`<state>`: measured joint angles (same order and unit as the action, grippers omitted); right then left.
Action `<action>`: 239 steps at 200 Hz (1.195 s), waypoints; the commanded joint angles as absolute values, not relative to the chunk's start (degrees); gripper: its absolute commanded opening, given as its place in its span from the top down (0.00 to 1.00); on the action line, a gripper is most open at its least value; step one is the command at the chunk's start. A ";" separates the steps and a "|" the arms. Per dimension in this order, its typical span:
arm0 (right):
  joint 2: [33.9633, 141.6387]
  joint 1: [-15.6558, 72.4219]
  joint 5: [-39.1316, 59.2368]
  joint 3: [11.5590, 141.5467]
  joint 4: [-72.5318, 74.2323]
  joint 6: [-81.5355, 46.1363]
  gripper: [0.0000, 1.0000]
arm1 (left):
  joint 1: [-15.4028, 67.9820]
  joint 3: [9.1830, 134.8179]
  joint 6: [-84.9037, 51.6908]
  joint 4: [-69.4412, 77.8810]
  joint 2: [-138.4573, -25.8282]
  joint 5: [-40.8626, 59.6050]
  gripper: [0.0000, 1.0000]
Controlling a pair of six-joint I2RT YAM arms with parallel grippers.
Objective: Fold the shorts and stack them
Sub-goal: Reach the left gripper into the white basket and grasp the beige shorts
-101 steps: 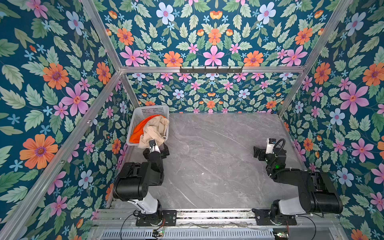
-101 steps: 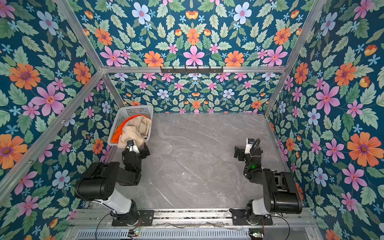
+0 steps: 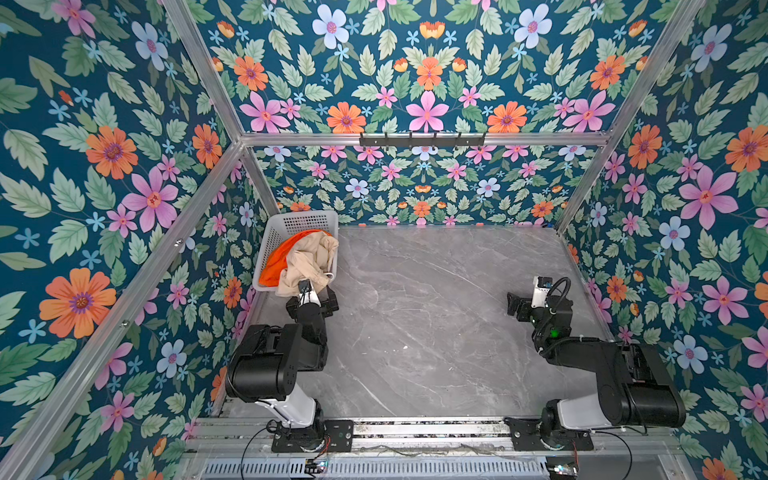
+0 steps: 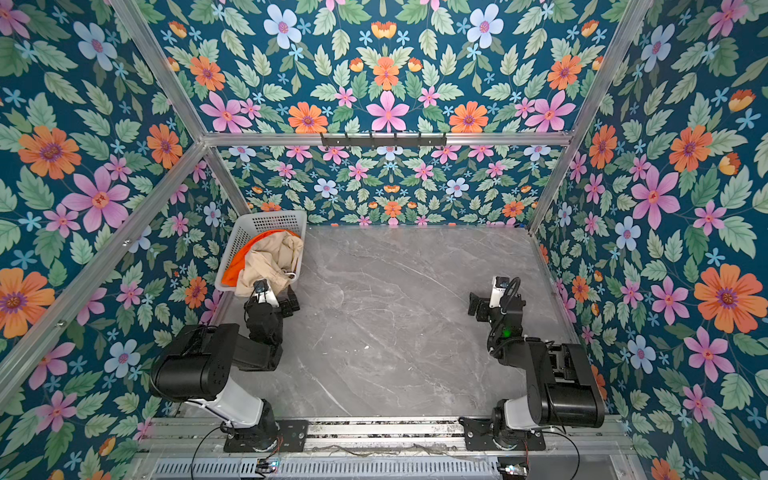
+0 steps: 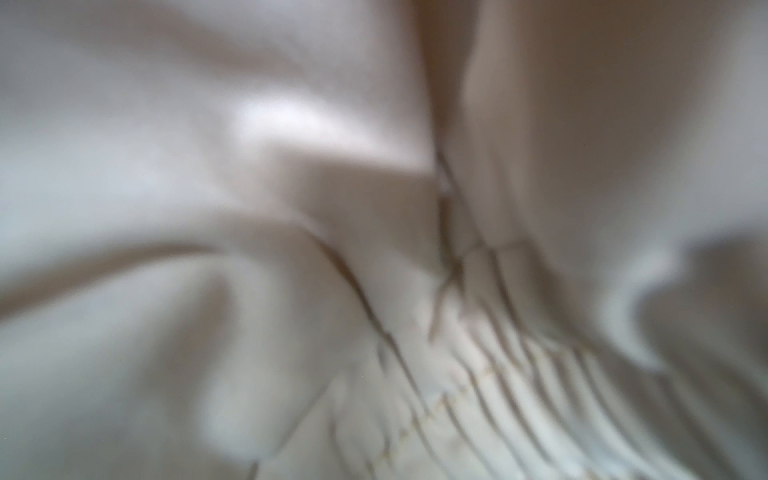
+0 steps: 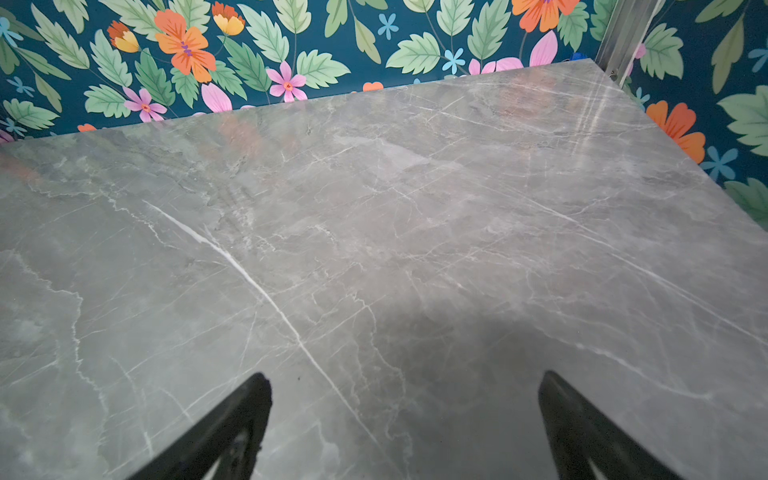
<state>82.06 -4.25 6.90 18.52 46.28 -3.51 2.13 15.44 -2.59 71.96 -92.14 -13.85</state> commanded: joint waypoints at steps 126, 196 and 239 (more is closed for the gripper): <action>60.39 -1.76 11.31 32.33 10.27 -9.24 0.01 | 4.04 24.95 -5.80 26.96 -62.05 -1.94 0.19; 54.21 16.39 5.47 43.35 -6.45 -18.28 0.01 | 3.97 57.72 -6.84 -18.13 -63.15 -3.26 0.14; 59.79 23.50 5.52 46.98 -7.37 -19.49 0.01 | 3.25 69.41 -9.41 -28.90 -74.32 -0.79 0.11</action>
